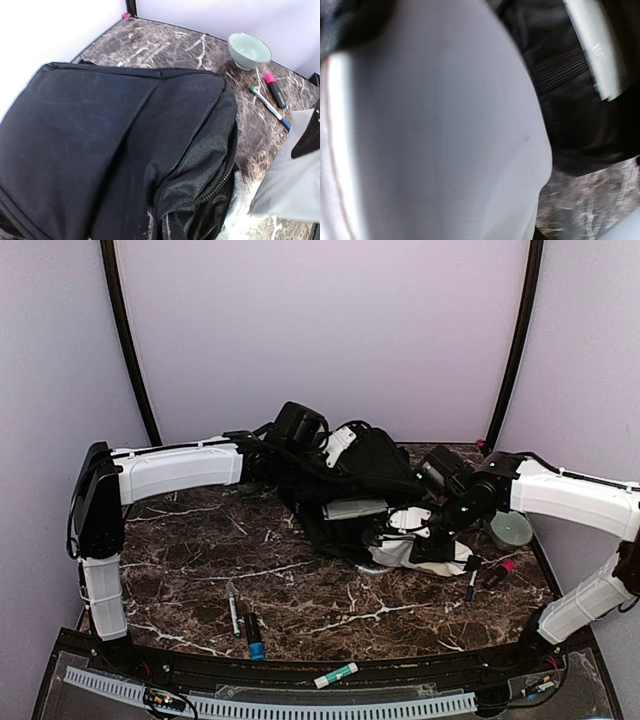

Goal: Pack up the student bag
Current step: Pick up the stationery from the center of the board, then place the stationery in the student bag.

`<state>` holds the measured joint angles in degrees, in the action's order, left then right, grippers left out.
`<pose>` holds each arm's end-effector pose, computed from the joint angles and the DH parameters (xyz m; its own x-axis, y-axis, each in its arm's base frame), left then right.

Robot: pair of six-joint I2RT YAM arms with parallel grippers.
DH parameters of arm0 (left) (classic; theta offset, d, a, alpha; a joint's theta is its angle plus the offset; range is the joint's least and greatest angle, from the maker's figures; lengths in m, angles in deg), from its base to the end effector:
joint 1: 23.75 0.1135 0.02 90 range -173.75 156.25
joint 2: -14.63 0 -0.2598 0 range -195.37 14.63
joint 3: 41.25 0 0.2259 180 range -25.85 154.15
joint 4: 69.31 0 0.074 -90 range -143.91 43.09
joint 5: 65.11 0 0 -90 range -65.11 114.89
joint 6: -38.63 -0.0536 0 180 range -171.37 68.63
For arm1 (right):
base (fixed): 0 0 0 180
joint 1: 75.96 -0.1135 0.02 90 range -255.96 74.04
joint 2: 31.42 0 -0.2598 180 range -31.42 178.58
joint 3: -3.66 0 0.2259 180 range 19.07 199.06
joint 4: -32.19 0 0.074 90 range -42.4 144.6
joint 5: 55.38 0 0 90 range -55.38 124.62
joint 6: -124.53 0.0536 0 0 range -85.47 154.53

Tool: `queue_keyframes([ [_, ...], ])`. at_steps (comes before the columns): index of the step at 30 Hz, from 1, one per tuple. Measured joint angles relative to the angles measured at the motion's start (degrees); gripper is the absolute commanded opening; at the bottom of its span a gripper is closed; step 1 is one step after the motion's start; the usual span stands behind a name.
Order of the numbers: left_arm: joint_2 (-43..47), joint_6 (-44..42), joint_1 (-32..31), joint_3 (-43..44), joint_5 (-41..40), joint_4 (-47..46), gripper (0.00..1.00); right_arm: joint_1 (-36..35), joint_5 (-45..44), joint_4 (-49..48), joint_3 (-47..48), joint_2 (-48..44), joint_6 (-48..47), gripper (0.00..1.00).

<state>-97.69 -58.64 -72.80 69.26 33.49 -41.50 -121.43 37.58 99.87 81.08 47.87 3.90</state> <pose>0.2921 -0.3488 0.2839 -0.2160 0.4399 -0.8717 0.8663 0.4982 0.0367 0.1678 0.1745 0.2419 -0.1962 -0.9250 -0.3253 -0.9583 0.2512 -0.1364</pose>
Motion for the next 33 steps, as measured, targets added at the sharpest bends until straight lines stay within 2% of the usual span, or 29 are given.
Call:
queue_keyframes([
  [7, 0.0, 0.0, 0.2, 5.0, -1.2, 3.2, 0.0, -4.3, -11.3, -9.6, 3.6, 1.5, -5.0, 0.07],
  [13, 0.0, -0.1, 0.2, 9.1, -1.5, 6.0, 0.0, -6.7, -20.6, -25.0, 4.2, 8.3, -14.1, 0.02],
  [23, 0.0, -0.6, 0.2, 10.2, -1.5, 8.5, 0.0, -6.4, -32.5, -58.9, -1.5, 21.9, -32.7, 0.01],
  [29, 0.3, -0.6, 0.3, 10.2, -0.7, 8.9, 0.0, -3.4, -33.5, -78.6, -1.2, 31.3, -41.7, 0.0],
  [31, 0.6, -0.6, 0.3, 10.2, -0.7, 9.0, 0.0, -2.1, -33.7, -85.7, -0.4, 35.2, -44.8, 0.04],
  [32, 0.7, -0.6, 0.4, 10.2, -0.7, 9.0, 0.0, -1.7, -33.7, -88.3, 0.1, 36.6, -46.0, 0.1],
  [33, 0.9, -0.6, 0.4, 10.2, -0.7, 9.0, 0.0, -1.2, -33.5, -91.5, 0.7, 38.3, -47.5, 0.23],
])
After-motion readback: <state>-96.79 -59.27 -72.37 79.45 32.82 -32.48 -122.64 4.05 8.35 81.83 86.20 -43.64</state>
